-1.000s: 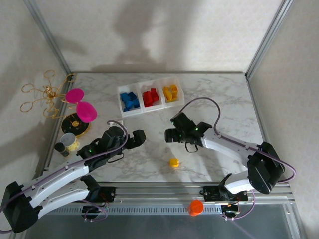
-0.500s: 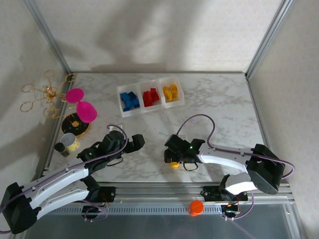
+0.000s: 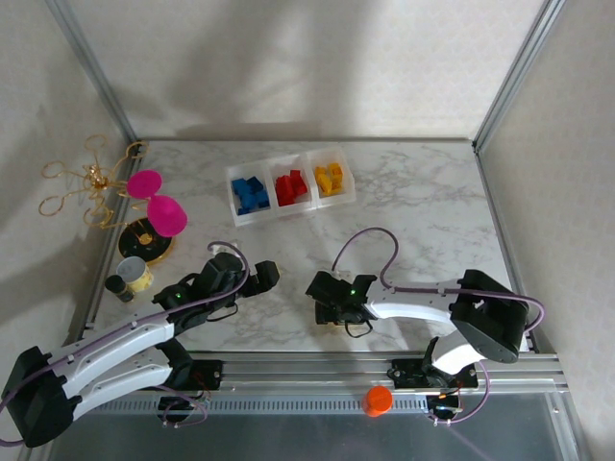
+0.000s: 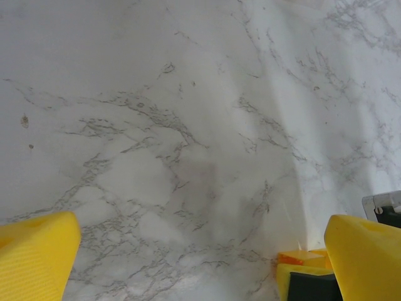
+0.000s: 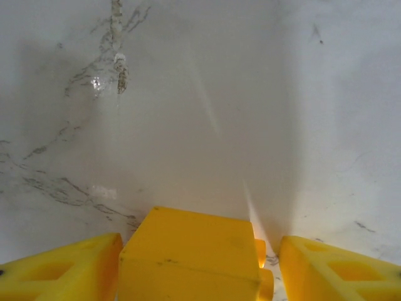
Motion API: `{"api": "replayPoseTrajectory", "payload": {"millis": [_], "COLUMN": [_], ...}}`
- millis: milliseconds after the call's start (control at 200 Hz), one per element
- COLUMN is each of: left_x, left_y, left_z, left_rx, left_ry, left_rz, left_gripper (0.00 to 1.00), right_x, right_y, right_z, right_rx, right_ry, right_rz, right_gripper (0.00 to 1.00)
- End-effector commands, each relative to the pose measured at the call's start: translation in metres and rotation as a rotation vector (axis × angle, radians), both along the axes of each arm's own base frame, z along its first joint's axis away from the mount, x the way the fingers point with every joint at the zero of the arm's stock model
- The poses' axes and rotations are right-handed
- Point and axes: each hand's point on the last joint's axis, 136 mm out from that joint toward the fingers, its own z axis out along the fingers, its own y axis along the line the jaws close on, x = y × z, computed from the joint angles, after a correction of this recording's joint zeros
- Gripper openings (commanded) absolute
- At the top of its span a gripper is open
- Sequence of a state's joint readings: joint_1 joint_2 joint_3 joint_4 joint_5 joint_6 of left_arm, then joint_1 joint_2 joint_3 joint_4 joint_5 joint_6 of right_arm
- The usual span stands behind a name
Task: Sort the legos into containers by color
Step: Pick up the lego from the bottom-center of the table, then place the lego in the container.
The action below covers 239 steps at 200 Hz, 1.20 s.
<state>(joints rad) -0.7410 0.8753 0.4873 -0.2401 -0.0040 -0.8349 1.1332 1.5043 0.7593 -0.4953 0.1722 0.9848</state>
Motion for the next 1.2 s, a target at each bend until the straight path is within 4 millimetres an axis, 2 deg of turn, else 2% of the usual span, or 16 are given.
{"api": "replayPoseTrajectory", "payload": {"millis": [0, 135, 340, 416, 491, 596, 726, 866, 901, 911, 941, 1036, 1192], "left_x": [0.0, 0.001, 0.005, 0.006, 0.01, 0.02, 0.036, 0.055, 0.059, 0.061, 0.065, 0.078, 0.094], "left_y": [0.003, 0.002, -0.001, 0.002, 0.003, 0.007, 0.014, 0.014, 0.017, 0.017, 0.018, 0.017, 0.013], "left_z": [-0.005, -0.003, 0.009, 0.014, 0.023, 0.038, 0.062, 0.087, 0.09, 0.091, 0.093, 0.094, 0.098], "left_rx": [0.031, 0.034, 0.021, 0.029, 0.022, 0.05, 0.081, 0.079, 0.085, 0.084, 0.079, 0.072, 0.06], "left_ry": [0.0, -0.009, -0.03, -0.043, -0.064, -0.111, -0.157, -0.231, -0.237, -0.238, -0.24, -0.245, -0.257], "left_rz": [0.009, 0.005, 0.0, 0.012, 0.026, 0.048, 0.11, 0.143, 0.157, 0.161, 0.169, 0.178, 0.19], "left_gripper": [1.0, 1.0, 1.0, 1.0, 1.0, 1.0, 1.0, 1.0, 1.0, 1.0, 1.0, 1.0, 1.0], "right_x": [0.003, 0.005, 0.017, 0.024, 0.04, 0.078, 0.133, 0.197, 0.213, 0.221, 0.236, 0.277, 0.337], "right_y": [0.013, 0.009, 0.009, 0.005, 0.004, -0.002, -0.015, -0.019, -0.013, -0.019, -0.022, -0.021, -0.014], "right_z": [0.006, 0.006, 0.024, 0.029, 0.045, 0.073, 0.096, 0.124, 0.132, 0.132, 0.135, 0.146, 0.147], "right_rx": [0.018, 0.011, 0.033, 0.052, 0.071, 0.093, 0.115, 0.128, 0.14, 0.134, 0.131, 0.136, 0.144], "right_ry": [-0.015, -0.029, -0.079, -0.083, -0.129, -0.245, -0.349, -0.488, -0.519, -0.522, -0.539, -0.599, -0.646], "right_rz": [0.005, -0.001, -0.005, -0.023, -0.03, -0.054, -0.127, -0.163, -0.156, -0.175, -0.19, -0.208, -0.202], "right_gripper": [0.61, 0.51, 0.41, 0.39, 0.39, 0.38, 0.37, 0.37, 0.37, 0.37, 0.37, 0.37, 0.38]}}
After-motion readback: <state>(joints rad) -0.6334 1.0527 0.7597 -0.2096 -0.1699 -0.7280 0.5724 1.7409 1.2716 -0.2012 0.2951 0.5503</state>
